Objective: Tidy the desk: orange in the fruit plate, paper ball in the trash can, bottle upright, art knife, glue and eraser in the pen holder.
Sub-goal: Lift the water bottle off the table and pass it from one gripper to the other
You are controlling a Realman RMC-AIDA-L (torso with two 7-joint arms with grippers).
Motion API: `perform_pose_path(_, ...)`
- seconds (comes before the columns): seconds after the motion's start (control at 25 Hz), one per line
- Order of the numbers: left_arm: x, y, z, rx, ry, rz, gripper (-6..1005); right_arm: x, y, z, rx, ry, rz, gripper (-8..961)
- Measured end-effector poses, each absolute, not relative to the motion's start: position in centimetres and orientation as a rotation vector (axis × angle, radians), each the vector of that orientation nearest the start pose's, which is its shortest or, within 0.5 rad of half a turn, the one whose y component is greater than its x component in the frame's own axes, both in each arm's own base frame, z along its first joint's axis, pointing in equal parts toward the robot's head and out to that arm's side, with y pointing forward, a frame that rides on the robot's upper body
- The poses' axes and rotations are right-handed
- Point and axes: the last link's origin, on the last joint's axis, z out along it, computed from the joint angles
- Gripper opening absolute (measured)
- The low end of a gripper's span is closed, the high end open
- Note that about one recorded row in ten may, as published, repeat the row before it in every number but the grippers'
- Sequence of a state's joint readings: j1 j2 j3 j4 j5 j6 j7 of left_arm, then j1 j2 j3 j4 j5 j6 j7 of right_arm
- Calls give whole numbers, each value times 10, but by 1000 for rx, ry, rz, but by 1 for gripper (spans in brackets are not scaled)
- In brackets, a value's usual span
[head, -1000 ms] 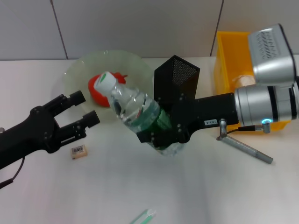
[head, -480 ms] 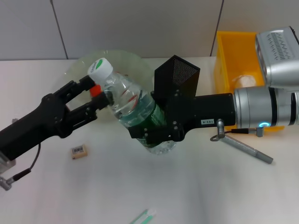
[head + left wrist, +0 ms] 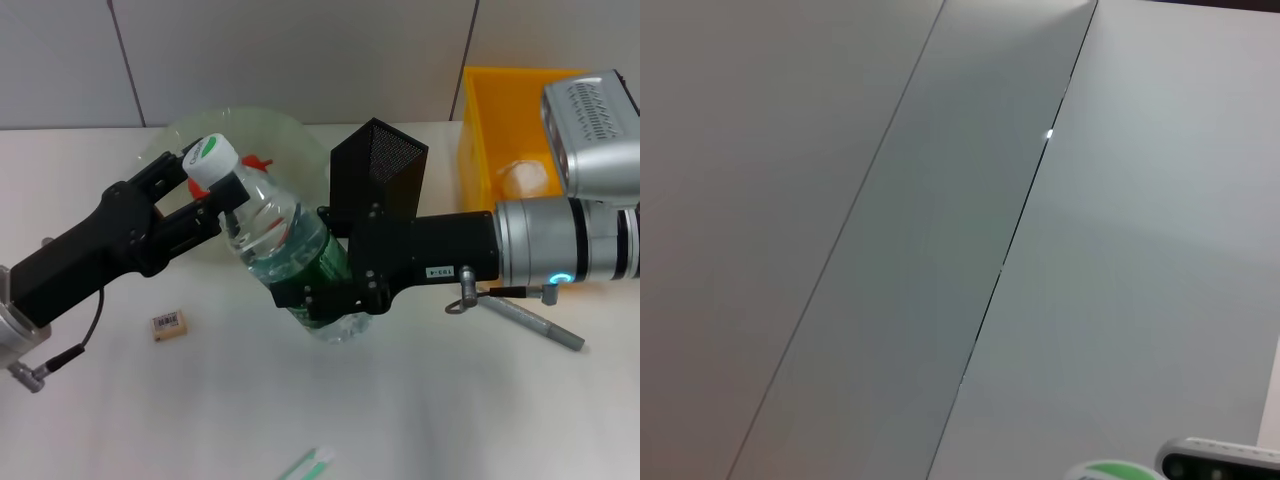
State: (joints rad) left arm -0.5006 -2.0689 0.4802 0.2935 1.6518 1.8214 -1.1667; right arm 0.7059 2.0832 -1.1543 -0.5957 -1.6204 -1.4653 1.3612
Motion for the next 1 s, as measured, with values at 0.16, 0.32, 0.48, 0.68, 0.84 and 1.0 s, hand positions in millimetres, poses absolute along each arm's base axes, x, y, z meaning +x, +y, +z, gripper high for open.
perform_pose_path(0.16, -245, 298, 8, -2329, -614, -1521, 769, 157, 353, -52, -2962, 286, 869, 758)
perform_pose_path(0.32, -245, 298, 7, -2333, -613, -1521, 768, 156, 353, -52, -2962, 284, 875, 758)
perform_pose_path(0.48, -244, 298, 7, -2335, -611, -1520, 767, 156, 353, -53, -2958, 283, 885, 759)
perform_pose_path(0.68, -244, 297, 6, -2333, -614, -1528, 767, 157, 353, -53, -2958, 281, 886, 759)
perform_pose_path(0.84, -242, 297, 5, -2332, -610, -1536, 766, 157, 353, -53, -2958, 282, 886, 758)
perform_pose_path(1.0, -241, 298, 4, -2334, -611, -1546, 765, 157, 352, -53, -2958, 283, 886, 758)
